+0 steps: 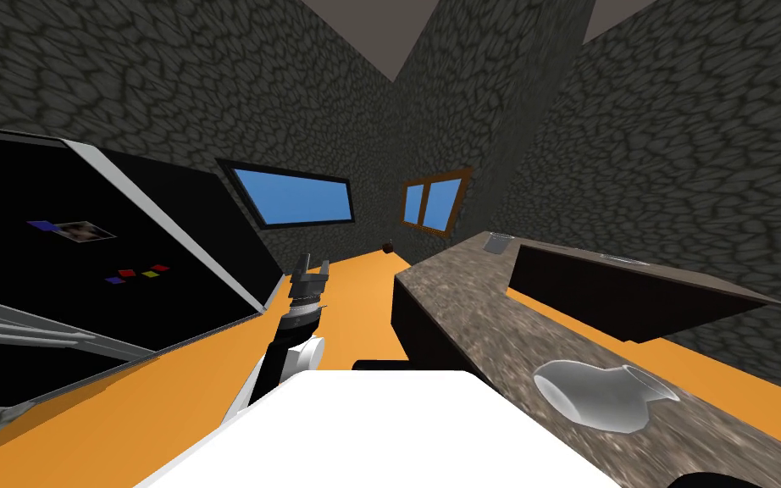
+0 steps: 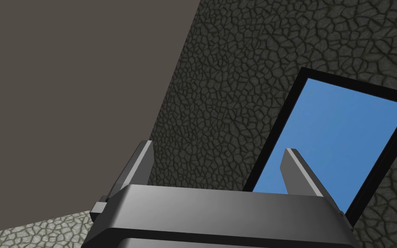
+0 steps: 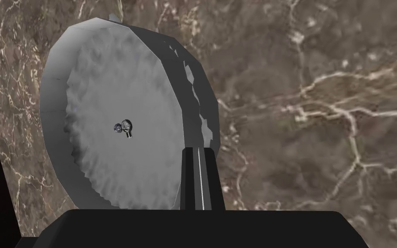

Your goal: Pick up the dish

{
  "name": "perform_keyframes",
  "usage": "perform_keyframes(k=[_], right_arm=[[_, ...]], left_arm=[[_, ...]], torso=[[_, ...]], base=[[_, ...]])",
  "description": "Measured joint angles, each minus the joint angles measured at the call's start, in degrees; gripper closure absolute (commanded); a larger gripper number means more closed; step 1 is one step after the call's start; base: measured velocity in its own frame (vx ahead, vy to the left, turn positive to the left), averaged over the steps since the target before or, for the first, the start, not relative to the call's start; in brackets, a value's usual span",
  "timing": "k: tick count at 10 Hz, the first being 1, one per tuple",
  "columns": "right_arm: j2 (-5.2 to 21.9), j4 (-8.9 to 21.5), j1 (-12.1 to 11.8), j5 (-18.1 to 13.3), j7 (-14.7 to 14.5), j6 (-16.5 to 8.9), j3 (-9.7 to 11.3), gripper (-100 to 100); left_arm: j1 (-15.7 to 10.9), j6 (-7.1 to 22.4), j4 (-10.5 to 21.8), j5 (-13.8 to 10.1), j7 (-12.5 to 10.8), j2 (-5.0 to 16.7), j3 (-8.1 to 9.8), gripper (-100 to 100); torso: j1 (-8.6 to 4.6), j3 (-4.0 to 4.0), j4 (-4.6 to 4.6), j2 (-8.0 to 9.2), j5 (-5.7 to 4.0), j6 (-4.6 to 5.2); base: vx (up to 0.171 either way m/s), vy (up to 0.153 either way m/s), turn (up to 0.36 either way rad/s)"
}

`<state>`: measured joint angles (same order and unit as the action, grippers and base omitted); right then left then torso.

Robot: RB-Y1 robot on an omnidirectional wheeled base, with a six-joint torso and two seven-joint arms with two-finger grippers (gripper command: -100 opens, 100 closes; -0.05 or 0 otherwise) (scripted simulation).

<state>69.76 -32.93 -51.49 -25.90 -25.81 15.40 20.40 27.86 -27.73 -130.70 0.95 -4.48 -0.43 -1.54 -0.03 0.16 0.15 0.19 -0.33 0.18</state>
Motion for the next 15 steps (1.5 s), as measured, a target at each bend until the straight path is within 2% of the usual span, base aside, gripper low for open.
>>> perform_keyframes(k=[1,3,5,6,7,9,10,12,13,15], right_arm=[[0.0,0.0,0.0,0.0,0.0,0.0,0.0,-100],[1.3,1.1,0.4,0.2,-0.8,0.6,-0.7,-100],[2.8,-0.5,-0.2,0.7,-0.5,0.3,-1.1,-100],[3.4,-1.4,-0.8,1.2,-1.2,0.3,-2.1,-100],[3.7,0.0,0.7,1.1,-1.8,1.3,-2.2,-100],[4.9,-2.0,-0.6,1.6,-1.4,0.9,-2.5,-100],[6.2,-5.0,-2.4,2.2,-0.8,-0.2,-2.9,-100],[7.3,-5.7,-2.2,2.7,-1.6,0.5,-4.2,-100],[7.7,-4.2,-0.2,2.4,-2.1,1.8,-3.8,-100],[9.0,-6.9,-1.6,3.0,-2.1,1.5,-4.7,-100]], left_arm=[[0.0,0.0,0.0,0.0,0.0,0.0,0.0,0],[0.0,0.0,0.0,0.0,0.0,0.0,0.0,0],[0.0,0.0,0.0,0.0,0.0,0.0,0.0,0],[0.0,0.0,0.0,0.0,0.0,0.0,0.0,0],[0.0,0.0,0.0,0.0,0.0,0.0,0.0,0],[0.0,0.0,0.0,0.0,0.0,0.0,0.0,0],[0.0,0.0,0.0,0.0,0.0,0.0,0.0,0],[0.0,0.0,0.0,0.0,0.0,0.0,0.0,0],[0.0,0.0,0.0,0.0,0.0,0.0,0.0,0],[0.0,0.0,0.0,0.0,0.0,0.0,0.0,0]], torso=[[0.0,0.0,0.0,0.0,0.0,0.0],[-0.14,0.24,0.09,0.43,-0.01,0.03],[-0.21,0.34,0.13,0.61,-0.04,0.04],[-0.17,0.4,0.16,0.68,-0.05,0.06],[-0.19,0.51,0.2,0.88,-0.05,0.05],[-0.12,0.24,0.11,0.38,-0.05,0.02],[-0.09,0.16,0.07,0.27,-0.02,0.02],[-0.19,0.4,0.16,0.69,-0.06,0.04],[-0.15,0.48,0.2,0.81,-0.05,0.04],[-0.21,0.33,0.14,0.55,-0.06,0.02]], base=[[-0.07,-0.017,-0.089],[-0.122,-0.041,-0.052],[-0.174,-0.051,-0.104],[-0.24,-0.047,-0.104],[-0.18,-0.057,-0.045],[-0.047,-0.03,-0.036],[-0.121,-0.077,-0.103],[-0.213,-0.048,-0.091],[-0.149,-0.05,-0.028],[-0.127,-0.064,-0.062]])
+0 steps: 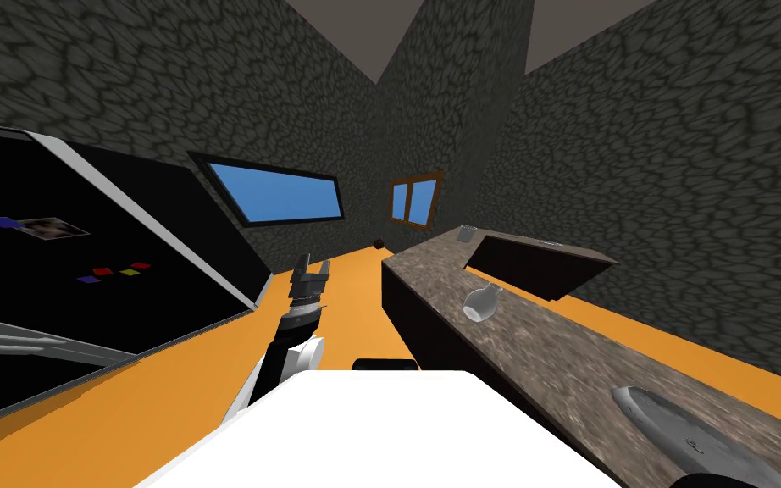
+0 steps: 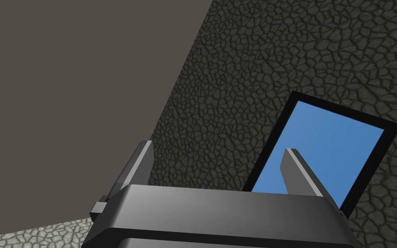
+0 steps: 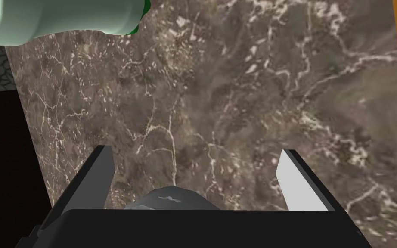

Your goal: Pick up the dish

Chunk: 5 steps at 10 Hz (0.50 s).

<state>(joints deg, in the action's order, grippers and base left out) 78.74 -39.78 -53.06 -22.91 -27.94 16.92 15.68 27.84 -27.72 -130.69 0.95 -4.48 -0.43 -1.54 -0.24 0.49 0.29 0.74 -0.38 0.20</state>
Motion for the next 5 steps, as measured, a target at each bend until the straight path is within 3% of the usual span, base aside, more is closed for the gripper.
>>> perform_keyframes(k=[1,4,5], right_arm=[[1.1,-2.3,-1.3,0.5,0.0,-0.5,-0.9,-100],[3.1,-4.0,0.4,0.3,-0.6,0.6,-1.0,-100],[4.9,-5.9,-0.7,0.7,-0.3,0.6,-1.5,-100]], left_arm=[[0.0,0.0,0.0,0.0,0.0,0.0,0.0,0],[0.0,0.0,0.0,0.0,0.0,0.0,0.0,0],[0.0,0.0,0.0,0.0,0.0,0.0,0.0,0]], torso=[[0.04,0.0,0.0,0.0,0.0,0.01],[-0.08,0.18,0.07,0.32,-0.03,0.01],[-0.05,0.15,0.06,0.25,-0.02,0.0]], base=[[-0.16,-0.1,-0.089],[-0.212,-0.084,-0.062],[-0.18,-0.097,-0.034]])
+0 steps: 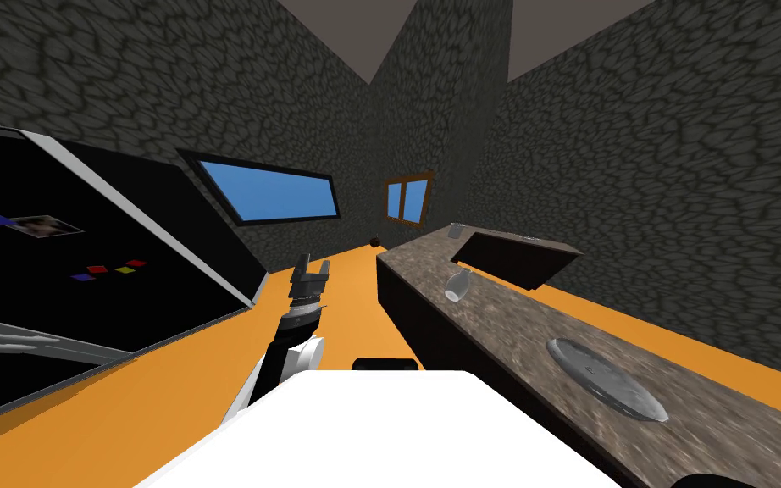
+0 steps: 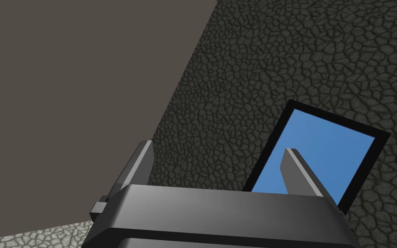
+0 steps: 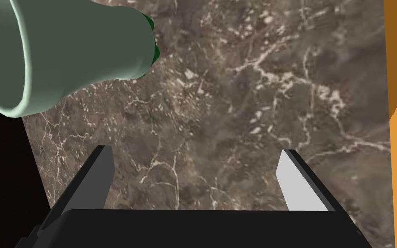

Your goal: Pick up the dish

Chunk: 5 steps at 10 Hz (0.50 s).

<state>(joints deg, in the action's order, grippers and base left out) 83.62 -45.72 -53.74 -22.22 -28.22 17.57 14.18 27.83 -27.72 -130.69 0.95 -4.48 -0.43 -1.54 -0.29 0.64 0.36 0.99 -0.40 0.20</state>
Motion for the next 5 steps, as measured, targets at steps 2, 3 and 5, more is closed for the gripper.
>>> perform_keyframes(k=[2,3,5], right_arm=[[2.7,-3.7,-1.8,0.2,-0.2,0.4,-1.4,-100],[3.1,-3.7,-1.2,-0.2,-0.5,1.0,-1.4,-100],[4.5,-4.9,-0.3,-1.1,-0.4,2.3,-1.0,-100]], left_arm=[[0.0,0.0,0.0,0.0,0.0,0.0,0.0,0],[0.0,0.0,0.0,0.0,0.0,0.0,0.0,0],[0.0,0.0,0.0,0.0,0.0,0.0,0.0,0]], torso=[[0.05,-0.06,-0.02,-0.09,0.0,-0.02],[0.14,-0.14,-0.05,-0.25,0.01,-0.01],[0.2,-0.29,-0.11,-0.5,0.02,-0.02]], base=[[-0.152,-0.06,0.013],[-0.101,-0.044,0.07],[-0.056,-0.027,0.087]])
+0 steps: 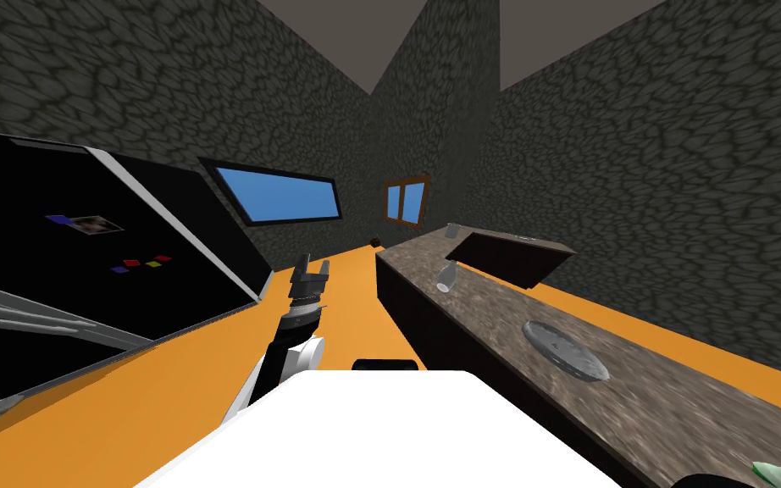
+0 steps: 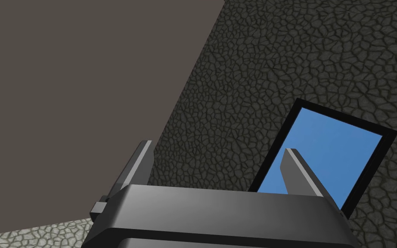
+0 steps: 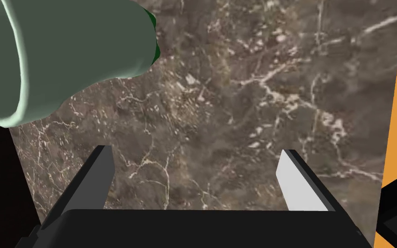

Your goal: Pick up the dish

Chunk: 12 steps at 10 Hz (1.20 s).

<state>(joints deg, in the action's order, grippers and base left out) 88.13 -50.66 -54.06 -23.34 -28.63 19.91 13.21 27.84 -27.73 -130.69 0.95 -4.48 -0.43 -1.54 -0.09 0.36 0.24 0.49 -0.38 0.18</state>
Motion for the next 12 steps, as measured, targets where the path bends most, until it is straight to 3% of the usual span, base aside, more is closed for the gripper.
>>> perform_keyframes(k=[1,3,5,6,10,11,12], right_arm=[[0.9,-1.6,0.3,-0.7,0.2,0.5,0.2,-100],[1.9,-1.7,2.1,-2.0,0.2,3.5,0.4,-100],[2.6,-4.3,1.9,-2.7,0.5,3.6,0.2,-100],[3.0,-5.4,3.3,-3.9,1.0,4.5,0.9,-100],[4.1,-8.0,4.0,-5.6,1.3,7.9,0.3,-100],[4.4,-9.0,3.1,-5.5,1.2,8.5,-0.3,-100],[4.4,-9.2,3.0,-5.5,1.2,8.6,-0.5,0]], left_arm=[[0.0,0.0,0.0,0.0,0.0,0.0,0.0,0],[0.0,0.0,0.0,0.0,0.0,0.0,0.0,0],[0.0,0.0,0.0,0.0,0.0,0.0,0.0,0],[0.0,0.0,0.0,0.0,0.0,0.0,-0.01,0],[0.0,0.0,0.0,0.0,0.0,0.0,0.0,0],[0.0,0.0,0.0,0.0,0.0,0.0,0.0,0],[0.0,0.0,0.0,0.0,0.0,0.0,0.0,0]], torso=[[0.06,-0.08,-0.04,-0.14,0.02,-0.07],[0.13,-0.19,-0.08,-0.31,0.04,-0.02],[0.18,-0.25,-0.1,-0.41,0.05,-0.06],[0.2,-0.29,-0.12,-0.49,0.05,-0.07],[0.17,-0.33,-0.14,-0.55,0.05,-0.04],[0.19,-0.32,-0.14,-0.53,0.06,-0.02],[0.18,-0.27,-0.12,-0.44,0.06,0.02]], base=[[-0.023,-0.012,0.122],[0.003,0.0,0.038],[0.025,0.012,0.142],[0.046,0.014,0.144],[0.048,0.005,0.093],[0.019,0.003,0.02],[0.0,0.0,0.0]])
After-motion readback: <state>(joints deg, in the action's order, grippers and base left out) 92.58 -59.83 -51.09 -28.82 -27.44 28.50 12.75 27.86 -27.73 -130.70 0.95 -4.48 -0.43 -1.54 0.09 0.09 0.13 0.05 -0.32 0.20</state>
